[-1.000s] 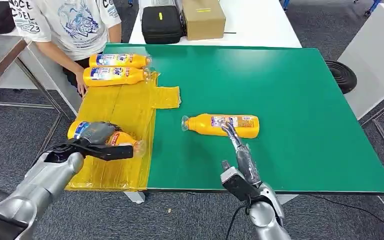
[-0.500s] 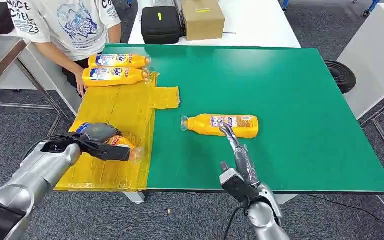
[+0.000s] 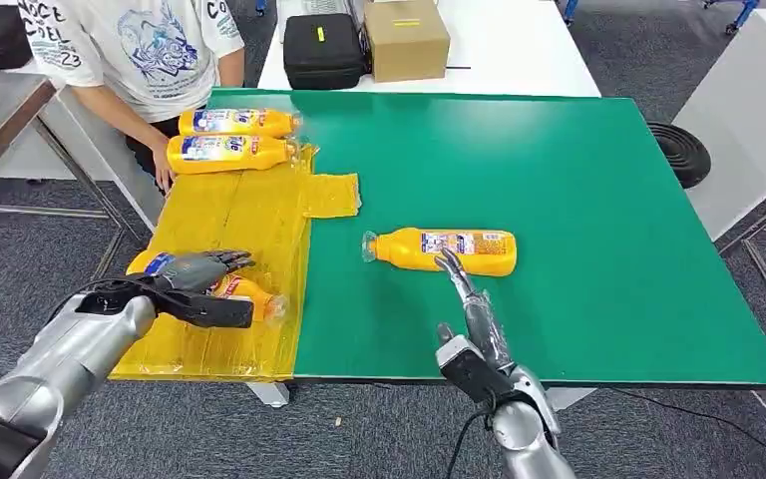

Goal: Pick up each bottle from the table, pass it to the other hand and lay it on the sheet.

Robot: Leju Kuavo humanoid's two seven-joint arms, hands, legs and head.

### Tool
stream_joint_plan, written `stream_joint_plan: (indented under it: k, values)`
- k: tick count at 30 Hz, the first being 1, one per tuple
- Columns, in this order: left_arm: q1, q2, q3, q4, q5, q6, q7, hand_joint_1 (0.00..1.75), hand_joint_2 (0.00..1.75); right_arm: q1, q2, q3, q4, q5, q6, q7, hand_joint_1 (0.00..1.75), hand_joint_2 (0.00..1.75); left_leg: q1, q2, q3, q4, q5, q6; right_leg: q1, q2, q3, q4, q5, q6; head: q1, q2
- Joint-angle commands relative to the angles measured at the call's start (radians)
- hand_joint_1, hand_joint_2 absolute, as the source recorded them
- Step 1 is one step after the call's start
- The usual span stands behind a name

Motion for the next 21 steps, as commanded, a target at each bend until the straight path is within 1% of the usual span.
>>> stream_joint_plan:
  k: [1, 6, 8, 9, 11, 15, 17, 18, 19, 20, 21]
  values:
    - [0.013, -0.048, -0.076, 0.095, -0.014, -0.018, 0.010, 0.00, 1.75, -0.041, -0.014, -0.022, 0.072, -0.008, -0.005, 0.002, 0.00, 0.00, -0.001, 0.001, 0.006, -0.002, -0.001, 0.000, 0.000, 0.000, 0.005, -0.002, -0.001, -0.002, 0.000, 0.000]
    - [-0.028, -0.035, -0.084, 0.096, -0.016, -0.029, -0.001, 0.00, 1.75, -0.037, -0.012, -0.021, 0.069, -0.009, -0.007, 0.003, 0.00, 0.00, 0.000, 0.001, 0.008, -0.002, -0.001, 0.000, 0.001, -0.001, 0.008, -0.002, -0.001, -0.002, 0.000, 0.000]
    - [-0.059, -0.015, -0.086, 0.077, -0.010, -0.034, -0.031, 0.00, 1.75, -0.033, -0.011, -0.022, 0.065, -0.010, -0.010, 0.004, 0.00, 0.00, 0.000, 0.002, 0.006, -0.001, -0.001, 0.000, 0.000, 0.000, 0.005, -0.001, -0.001, -0.001, 0.000, 0.000]
    - [-0.072, -0.004, -0.083, 0.057, 0.002, -0.032, -0.053, 0.00, 1.75, -0.030, -0.010, -0.022, 0.064, -0.010, -0.010, 0.004, 0.00, 0.00, 0.000, 0.002, 0.007, -0.001, -0.001, 0.000, 0.001, 0.000, 0.007, -0.002, -0.001, -0.002, 0.000, 0.000]
    - [-0.085, 0.008, -0.076, 0.030, 0.022, -0.050, -0.058, 0.00, 1.75, -0.027, -0.009, -0.022, 0.062, -0.010, -0.010, 0.004, 0.00, 0.00, 0.001, 0.001, 0.005, 0.000, 0.000, 0.000, 0.001, -0.001, 0.004, -0.001, 0.000, -0.001, 0.000, 0.000]
    - [-0.071, 0.031, -0.053, -0.036, 0.059, -0.036, -0.072, 0.00, 1.75, -0.021, -0.008, -0.022, 0.061, -0.011, -0.010, 0.004, 0.00, 0.00, 0.001, 0.001, 0.006, 0.000, -0.002, 0.000, 0.002, -0.001, 0.005, -0.001, -0.001, -0.002, 0.000, 0.000]
    - [-0.069, 0.044, -0.049, -0.062, 0.073, -0.038, -0.083, 0.00, 1.75, -0.022, -0.008, -0.021, 0.065, -0.011, -0.011, 0.004, 0.00, 0.00, 0.001, 0.001, 0.004, 0.000, -0.001, 0.000, 0.001, 0.000, 0.003, 0.000, -0.001, -0.001, 0.000, 0.000]
    - [-0.070, 0.055, -0.049, -0.077, 0.080, -0.047, -0.085, 0.00, 1.75, -0.023, -0.008, -0.020, 0.068, -0.011, -0.011, 0.004, 0.00, 0.00, 0.002, 0.001, 0.005, 0.001, -0.002, 0.000, 0.002, -0.001, 0.005, 0.000, -0.002, -0.003, 0.000, 0.000]
    - [-0.070, 0.069, -0.057, -0.096, 0.082, -0.054, -0.088, 0.00, 1.75, -0.024, -0.006, -0.018, 0.071, -0.011, -0.011, 0.003, 0.00, 0.00, 0.001, 0.001, 0.002, 0.000, -0.001, 0.000, 0.001, -0.001, 0.002, 0.000, -0.001, -0.002, 0.000, 0.000]
    - [-0.067, 0.089, -0.065, -0.121, 0.089, -0.067, -0.086, 0.00, 1.75, -0.025, -0.005, -0.016, 0.073, -0.011, -0.010, 0.002, 0.00, 0.00, 0.002, 0.002, 0.004, 0.001, -0.002, 0.000, 0.002, -0.001, 0.004, -0.001, -0.002, -0.003, 0.000, 0.000]
    - [-0.064, 0.106, -0.073, -0.140, 0.089, -0.071, -0.078, 0.00, 1.75, -0.028, -0.004, -0.014, 0.077, -0.012, -0.010, 0.002, 0.00, 0.00, 0.002, 0.002, 0.001, 0.000, -0.001, 0.000, 0.002, 0.001, 0.001, -0.001, 0.000, -0.002, 0.000, 0.000]
